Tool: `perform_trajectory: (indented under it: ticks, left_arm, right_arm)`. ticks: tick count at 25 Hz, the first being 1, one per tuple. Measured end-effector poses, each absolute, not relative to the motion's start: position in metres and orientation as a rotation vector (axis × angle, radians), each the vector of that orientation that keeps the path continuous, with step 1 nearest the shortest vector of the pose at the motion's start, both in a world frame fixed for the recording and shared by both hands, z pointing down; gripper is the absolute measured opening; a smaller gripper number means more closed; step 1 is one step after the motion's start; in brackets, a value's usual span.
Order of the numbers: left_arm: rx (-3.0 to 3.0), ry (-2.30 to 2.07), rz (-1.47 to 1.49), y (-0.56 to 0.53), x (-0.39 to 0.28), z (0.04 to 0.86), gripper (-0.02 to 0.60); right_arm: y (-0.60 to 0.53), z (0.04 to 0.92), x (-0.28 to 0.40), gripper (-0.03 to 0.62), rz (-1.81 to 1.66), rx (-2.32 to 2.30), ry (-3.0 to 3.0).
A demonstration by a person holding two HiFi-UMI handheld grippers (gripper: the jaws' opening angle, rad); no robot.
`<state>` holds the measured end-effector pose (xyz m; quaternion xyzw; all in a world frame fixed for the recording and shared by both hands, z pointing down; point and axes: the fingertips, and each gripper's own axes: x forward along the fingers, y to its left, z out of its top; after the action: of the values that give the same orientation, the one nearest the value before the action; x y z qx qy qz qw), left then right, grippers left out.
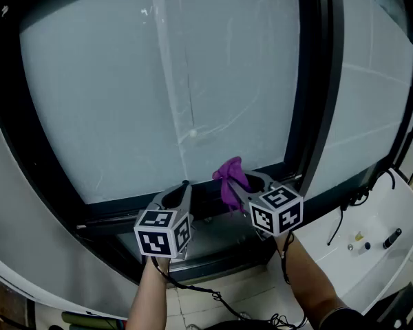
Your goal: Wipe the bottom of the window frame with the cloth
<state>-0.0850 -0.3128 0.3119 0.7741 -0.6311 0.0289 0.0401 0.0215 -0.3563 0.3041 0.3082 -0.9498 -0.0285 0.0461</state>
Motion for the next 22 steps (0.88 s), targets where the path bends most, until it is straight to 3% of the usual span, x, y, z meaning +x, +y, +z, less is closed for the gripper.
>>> perform_trajectory:
  ticks: [22]
  left_arm:
    - [2.488, -1.71, 0.14, -0.381, 0.027, 0.337, 0.002]
  right_arm:
    - [-0.452, 0.306, 0.157, 0.095, -0.148, 1.256, -2.687]
